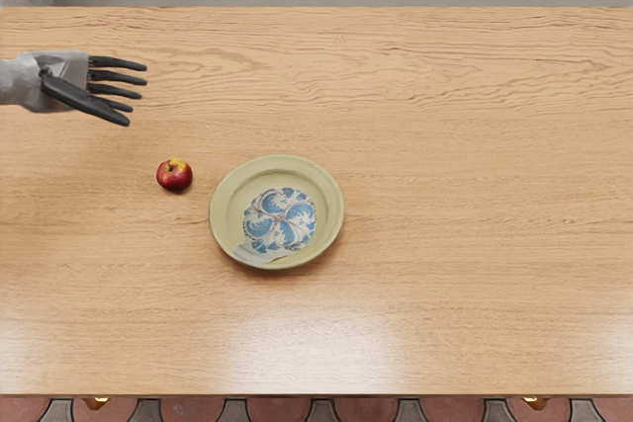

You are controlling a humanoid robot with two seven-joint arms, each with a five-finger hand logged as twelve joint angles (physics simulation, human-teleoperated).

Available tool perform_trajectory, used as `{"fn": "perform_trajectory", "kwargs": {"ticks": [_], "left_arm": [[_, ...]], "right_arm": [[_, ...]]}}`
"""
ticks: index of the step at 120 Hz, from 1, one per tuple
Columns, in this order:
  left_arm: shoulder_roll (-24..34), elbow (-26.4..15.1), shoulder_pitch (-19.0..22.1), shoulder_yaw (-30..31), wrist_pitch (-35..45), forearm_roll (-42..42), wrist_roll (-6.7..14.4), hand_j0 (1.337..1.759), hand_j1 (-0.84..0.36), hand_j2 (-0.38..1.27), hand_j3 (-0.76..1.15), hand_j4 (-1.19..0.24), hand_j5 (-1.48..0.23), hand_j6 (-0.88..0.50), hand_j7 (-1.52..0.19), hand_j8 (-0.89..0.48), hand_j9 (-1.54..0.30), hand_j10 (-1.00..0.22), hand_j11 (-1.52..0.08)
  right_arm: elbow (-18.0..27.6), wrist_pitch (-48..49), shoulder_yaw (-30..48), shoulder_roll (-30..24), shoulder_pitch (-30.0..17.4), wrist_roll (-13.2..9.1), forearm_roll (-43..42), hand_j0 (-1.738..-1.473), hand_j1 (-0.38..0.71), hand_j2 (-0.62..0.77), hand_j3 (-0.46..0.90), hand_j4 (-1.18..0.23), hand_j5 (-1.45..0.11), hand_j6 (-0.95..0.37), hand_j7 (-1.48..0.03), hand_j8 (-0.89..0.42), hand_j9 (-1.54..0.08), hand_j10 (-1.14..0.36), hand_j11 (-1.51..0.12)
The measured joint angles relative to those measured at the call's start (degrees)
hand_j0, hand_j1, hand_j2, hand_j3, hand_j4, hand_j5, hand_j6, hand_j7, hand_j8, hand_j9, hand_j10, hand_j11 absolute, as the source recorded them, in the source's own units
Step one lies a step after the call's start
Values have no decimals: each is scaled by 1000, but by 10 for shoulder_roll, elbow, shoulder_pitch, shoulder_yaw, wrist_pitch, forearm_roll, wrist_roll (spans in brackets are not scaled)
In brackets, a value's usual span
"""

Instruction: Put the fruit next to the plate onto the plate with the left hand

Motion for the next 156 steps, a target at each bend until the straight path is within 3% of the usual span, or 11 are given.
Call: {"fn": "perform_trajectory", "kwargs": {"ticks": [24,33,48,58,71,81,108,156], "left_arm": [[0,-12,-6,-3,0,39,4,1658,54,50,0,-247,-321,-246,-321,-246,-320,-246,-320],[3,-41,-3,-23,0,127,6,1658,54,50,0,-247,-321,-247,-321,-247,-321,-246,-321],[3,-139,3,-51,6,326,7,1658,54,50,0,-248,-321,-248,-321,-247,-321,-247,-321],[-5,-179,7,-46,75,425,14,1658,54,51,0,-249,-321,-249,-321,-249,-321,-248,-321],[-42,-198,3,13,216,502,43,1658,54,51,0,-250,-322,-250,-322,-250,-322,-249,-322],[-66,-202,4,46,276,558,71,1658,53,52,0,-252,-323,-252,-323,-252,-323,-251,-323],[-94,-209,16,112,321,602,101,1658,52,53,0,-254,-325,-255,-325,-254,-325,-253,-325],[-105,-265,12,147,375,626,157,1658,48,54,0,-257,-329,-258,-329,-258,-329,-257,-329]], "right_arm": [[0,0,1,0,1,1,0,-1658,-305,-7,0,-37,-47,-37,-47,-37,-47,-37,-47],[0,0,1,0,1,1,0,-1658,-305,-7,0,-37,-47,-37,-47,-37,-47,-37,-47],[0,0,1,0,1,1,0,-1658,-305,-7,0,-37,-47,-37,-47,-37,-47,-37,-47],[0,0,1,0,1,1,0,-1658,-305,-7,0,-37,-47,-37,-47,-37,-47,-37,-47],[0,0,1,0,1,1,0,-1658,-305,-7,0,-37,-47,-37,-47,-37,-47,-37,-47],[0,0,1,0,2,1,0,-1658,-305,-7,0,-37,-47,-37,-47,-37,-47,-37,-47],[0,1,1,0,3,1,0,-1658,-305,-7,0,-37,-47,-37,-47,-37,-47,-37,-47],[0,1,1,0,6,1,0,-1658,-305,-7,0,-37,-47,-37,-47,-37,-47,-37,-47]]}}
